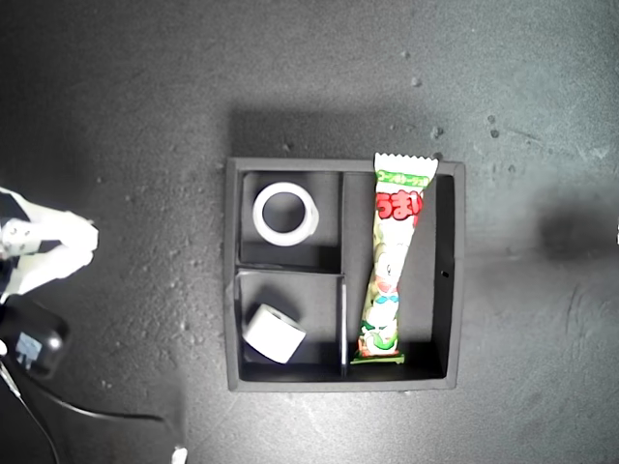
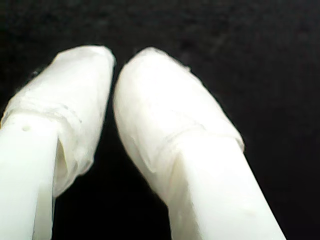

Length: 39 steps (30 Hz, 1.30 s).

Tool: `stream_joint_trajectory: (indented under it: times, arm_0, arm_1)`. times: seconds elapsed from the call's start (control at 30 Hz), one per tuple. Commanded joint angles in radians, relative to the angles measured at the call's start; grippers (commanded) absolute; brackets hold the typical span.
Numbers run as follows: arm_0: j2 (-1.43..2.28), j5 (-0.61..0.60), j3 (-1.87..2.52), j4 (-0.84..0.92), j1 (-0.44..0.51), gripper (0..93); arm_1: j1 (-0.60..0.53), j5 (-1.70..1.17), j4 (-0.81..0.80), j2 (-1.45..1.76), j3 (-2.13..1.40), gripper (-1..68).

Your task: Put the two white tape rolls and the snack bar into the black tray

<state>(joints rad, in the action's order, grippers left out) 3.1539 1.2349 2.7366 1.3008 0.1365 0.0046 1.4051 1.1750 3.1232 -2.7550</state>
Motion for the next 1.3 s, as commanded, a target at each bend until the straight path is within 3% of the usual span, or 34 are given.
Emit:
stream_joint_trajectory:
  times: [0.0,0.37,0.63,0.73,0.9,1.0,1.27]
  arm_0:
    - [0.084,0.015,0.071,-0.018,0.017,0.1]
    - [0.232,0.029,0.249,0.025,0.038,0.0]
    - [0.232,0.035,0.402,-0.094,0.031,2.9]
    - [0.232,0.057,0.402,-0.066,0.023,2.8]
    - [0.232,-0.015,0.402,-0.025,0.017,0.2]
    - [0.232,0.048,0.402,0.055,0.008,0.2]
    - [0.232,0.057,0.402,0.091,-0.014,0.3]
  arm_1:
    - [0.012,-0.044,-0.026,0.080,-0.106,-0.7]
    - [0.054,-0.127,-0.087,0.225,-0.370,-0.7]
    - [0.066,-0.064,0.117,0.213,-0.370,-0.1]
    - [0.080,-0.117,0.167,0.215,-0.370,-0.1]
    - [0.092,-0.331,0.166,0.225,-0.370,-0.1]
    - [0.092,-0.336,0.166,0.225,-0.370,-0.1]
    - [0.071,-0.336,0.166,0.225,-0.370,-0.1]
